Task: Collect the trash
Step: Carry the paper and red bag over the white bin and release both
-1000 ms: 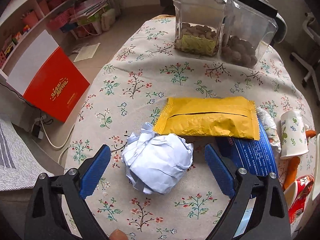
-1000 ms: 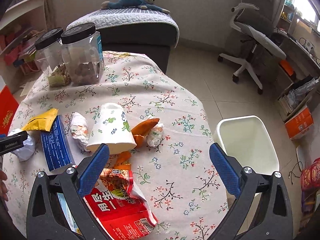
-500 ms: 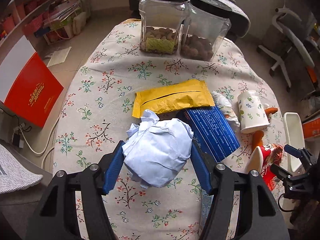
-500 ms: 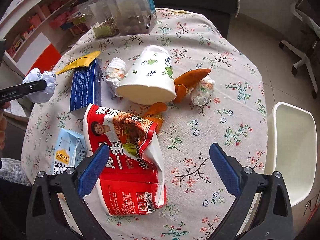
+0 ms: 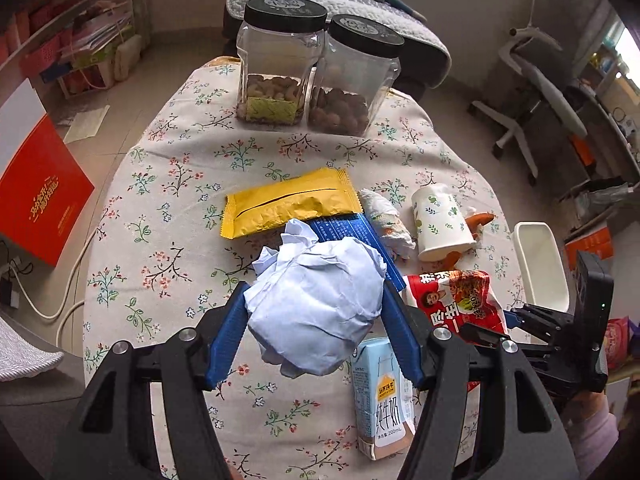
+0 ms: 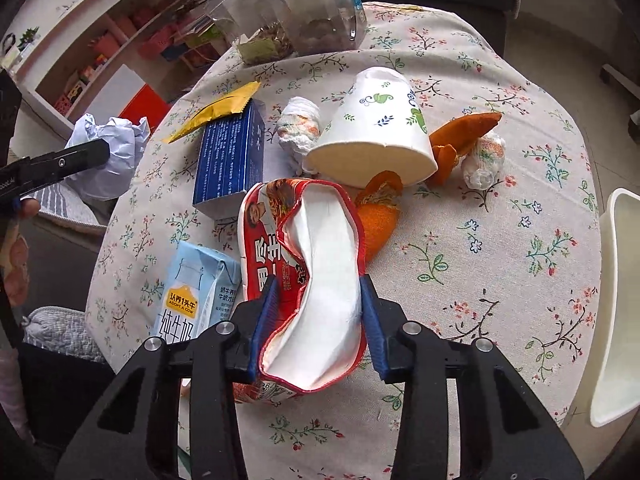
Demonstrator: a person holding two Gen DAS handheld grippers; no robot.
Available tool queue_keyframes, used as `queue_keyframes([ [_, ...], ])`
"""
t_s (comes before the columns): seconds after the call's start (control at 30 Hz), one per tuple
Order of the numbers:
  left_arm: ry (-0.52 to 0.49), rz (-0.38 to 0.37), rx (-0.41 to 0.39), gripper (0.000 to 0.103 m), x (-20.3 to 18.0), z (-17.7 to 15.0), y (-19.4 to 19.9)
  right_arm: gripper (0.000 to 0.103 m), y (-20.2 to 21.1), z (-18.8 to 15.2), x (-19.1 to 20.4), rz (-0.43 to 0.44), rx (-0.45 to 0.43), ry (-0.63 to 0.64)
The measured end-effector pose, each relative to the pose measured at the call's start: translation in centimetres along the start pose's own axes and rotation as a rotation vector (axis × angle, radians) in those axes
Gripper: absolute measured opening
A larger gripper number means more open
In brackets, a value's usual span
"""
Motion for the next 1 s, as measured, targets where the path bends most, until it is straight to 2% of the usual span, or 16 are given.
queue_keyframes([
  [0.27,0.002,-0.015,-0.062,0.064,-0.6,0.5,0.9,0.037,4.2,1.8,2.2,-0.094,-0.135,0.061],
  [0.67,-0.047,0.034,-0.254,0.064,-4.5,0.9,2.2,0.038,9.2,2.9,0.5,-0.391,-0.321,-0.028],
  [1.0,-0.085,0.047,-0.378,0.064,-9.1,0.4,2.3,0.038,11.7,2.0,-1.4,-0.547,-0.397,-0.089],
])
Point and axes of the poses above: each gripper's, at about its wrist camera, not at the fingertips, and y roughly against the way its jaws point, x to its left, z to its top, the point moved 2 cm from there along -y, roughly the way its jaws point, and after that the axes turned 12 degrees about y, right-handed, at the moved point
